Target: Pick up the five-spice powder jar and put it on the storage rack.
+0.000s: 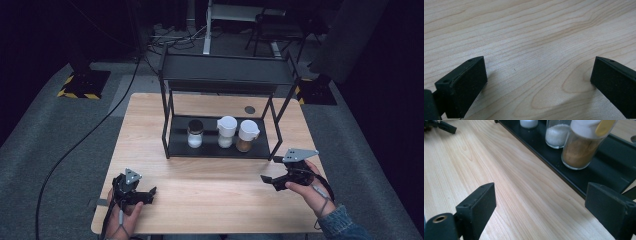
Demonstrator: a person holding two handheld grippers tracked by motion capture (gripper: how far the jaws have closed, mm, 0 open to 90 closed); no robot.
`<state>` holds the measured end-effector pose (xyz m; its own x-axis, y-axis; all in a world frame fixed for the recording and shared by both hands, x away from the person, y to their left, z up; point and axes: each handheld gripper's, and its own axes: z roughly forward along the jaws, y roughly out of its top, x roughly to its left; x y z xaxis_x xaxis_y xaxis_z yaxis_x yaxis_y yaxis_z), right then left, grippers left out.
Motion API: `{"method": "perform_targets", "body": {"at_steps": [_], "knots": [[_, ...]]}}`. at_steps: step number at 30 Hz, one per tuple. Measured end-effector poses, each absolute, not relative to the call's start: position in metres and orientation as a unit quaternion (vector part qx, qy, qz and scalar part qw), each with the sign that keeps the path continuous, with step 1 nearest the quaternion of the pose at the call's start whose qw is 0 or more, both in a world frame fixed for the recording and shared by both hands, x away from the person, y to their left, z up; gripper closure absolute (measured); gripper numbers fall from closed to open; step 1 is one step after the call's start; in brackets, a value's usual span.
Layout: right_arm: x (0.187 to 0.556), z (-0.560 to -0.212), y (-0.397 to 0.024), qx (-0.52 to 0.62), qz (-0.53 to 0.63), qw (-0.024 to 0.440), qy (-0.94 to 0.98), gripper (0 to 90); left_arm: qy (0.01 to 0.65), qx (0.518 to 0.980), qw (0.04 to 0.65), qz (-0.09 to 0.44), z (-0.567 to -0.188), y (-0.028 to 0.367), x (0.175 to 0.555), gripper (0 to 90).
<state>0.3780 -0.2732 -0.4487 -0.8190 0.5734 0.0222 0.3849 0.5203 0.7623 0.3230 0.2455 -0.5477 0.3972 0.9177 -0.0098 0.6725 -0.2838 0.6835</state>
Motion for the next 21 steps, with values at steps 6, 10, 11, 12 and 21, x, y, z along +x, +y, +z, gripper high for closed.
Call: {"method": "perform_targets", "body": {"at_steps": [6, 10, 11, 12, 21], "knots": [[0.376, -0.462, -0.273, 0.279, 0.403, 0.117, 0.864, 10.0, 0.513, 0.776, 0.31, 0.198, -0.548, 0.245, 0.323, 0.2], [0.375, -0.473, -0.273, 0.279, 0.401, 0.116, 0.865, 9.9, 0.513, 0.776, 0.31, 0.198, -0.548, 0.245, 0.323, 0.2], [0.375, -0.475, -0.273, 0.28, 0.399, 0.116, 0.865, 9.8, 0.513, 0.776, 0.309, 0.198, -0.548, 0.245, 0.323, 0.2], [0.375, -0.477, -0.274, 0.279, 0.399, 0.117, 0.865, 9.8, 0.513, 0.776, 0.31, 0.198, -0.548, 0.245, 0.323, 0.2], [0.376, -0.499, -0.278, 0.29, 0.394, 0.113, 0.865, 9.8, 0.512, 0.776, 0.31, 0.198, -0.548, 0.245, 0.323, 0.2]]}}
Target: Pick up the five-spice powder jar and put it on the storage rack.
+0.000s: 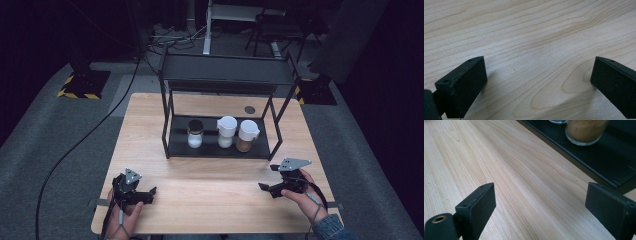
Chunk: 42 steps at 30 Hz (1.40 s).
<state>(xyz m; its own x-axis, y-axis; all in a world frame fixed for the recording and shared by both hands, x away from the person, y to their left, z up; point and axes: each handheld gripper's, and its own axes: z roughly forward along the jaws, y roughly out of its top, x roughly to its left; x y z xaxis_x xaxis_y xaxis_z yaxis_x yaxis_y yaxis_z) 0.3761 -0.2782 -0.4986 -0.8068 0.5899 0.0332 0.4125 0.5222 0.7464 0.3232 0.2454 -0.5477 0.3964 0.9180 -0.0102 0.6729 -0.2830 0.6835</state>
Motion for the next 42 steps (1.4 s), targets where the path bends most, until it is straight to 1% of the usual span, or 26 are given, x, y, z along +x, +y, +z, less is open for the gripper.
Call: {"method": "perform_targets", "body": {"at_steps": [31, 39, 42], "knots": [[0.374, -0.532, -0.283, 0.296, 0.385, 0.118, 0.866, 9.3, 0.512, 0.776, 0.31, 0.198, -0.548, 0.245, 0.323, 0.2], [0.372, -0.538, -0.284, 0.299, 0.372, 0.121, 0.871, 8.6, 0.512, 0.776, 0.309, 0.198, -0.548, 0.245, 0.323, 0.2], [0.372, -0.543, -0.284, 0.302, 0.364, 0.118, 0.873, 7.0, 0.513, 0.776, 0.31, 0.198, -0.548, 0.245, 0.323, 0.2]]}}
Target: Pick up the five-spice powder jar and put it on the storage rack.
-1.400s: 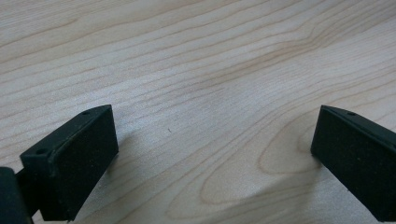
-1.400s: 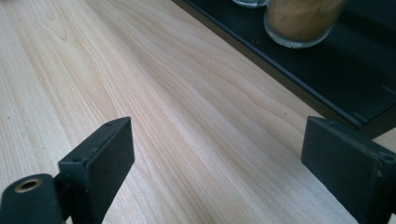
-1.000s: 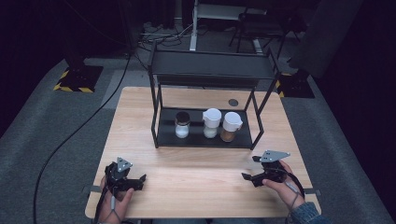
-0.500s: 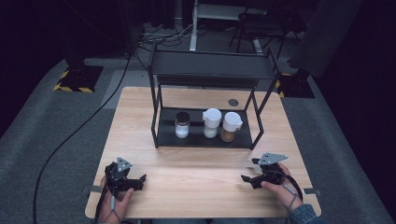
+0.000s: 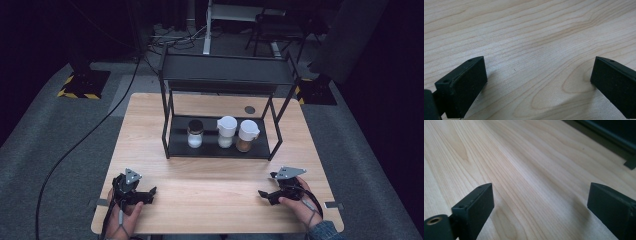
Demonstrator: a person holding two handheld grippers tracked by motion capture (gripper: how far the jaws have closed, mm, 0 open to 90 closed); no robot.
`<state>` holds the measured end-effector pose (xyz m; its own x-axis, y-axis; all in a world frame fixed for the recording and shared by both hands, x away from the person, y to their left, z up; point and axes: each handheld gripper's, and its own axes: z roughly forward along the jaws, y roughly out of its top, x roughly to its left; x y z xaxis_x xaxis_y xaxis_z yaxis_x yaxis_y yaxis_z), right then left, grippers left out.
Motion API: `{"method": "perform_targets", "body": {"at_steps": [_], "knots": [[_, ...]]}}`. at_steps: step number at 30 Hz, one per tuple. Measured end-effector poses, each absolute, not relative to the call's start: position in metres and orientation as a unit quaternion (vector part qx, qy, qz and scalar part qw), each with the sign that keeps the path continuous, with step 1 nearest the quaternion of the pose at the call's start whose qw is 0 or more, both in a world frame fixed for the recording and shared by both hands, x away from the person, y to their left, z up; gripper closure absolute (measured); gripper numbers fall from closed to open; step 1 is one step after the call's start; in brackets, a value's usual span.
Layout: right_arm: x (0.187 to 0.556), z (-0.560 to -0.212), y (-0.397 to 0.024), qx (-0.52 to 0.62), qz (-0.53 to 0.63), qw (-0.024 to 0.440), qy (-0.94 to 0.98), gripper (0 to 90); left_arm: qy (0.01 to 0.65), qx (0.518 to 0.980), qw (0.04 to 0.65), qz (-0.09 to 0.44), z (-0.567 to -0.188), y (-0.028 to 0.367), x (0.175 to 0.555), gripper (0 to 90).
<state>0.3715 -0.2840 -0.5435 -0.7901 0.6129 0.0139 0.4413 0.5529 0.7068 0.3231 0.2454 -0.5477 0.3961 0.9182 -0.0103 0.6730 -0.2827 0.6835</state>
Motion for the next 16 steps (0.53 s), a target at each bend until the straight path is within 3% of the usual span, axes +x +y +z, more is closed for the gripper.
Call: {"method": "perform_targets", "body": {"at_steps": [16], "knots": [[0.3703, -0.5478, -0.2827, 0.298, 0.365, 0.128, 0.873, 2.6, 0.513, 0.776, 0.31, 0.198, -0.5477, 0.2454, 0.3231, 0.2]]}}
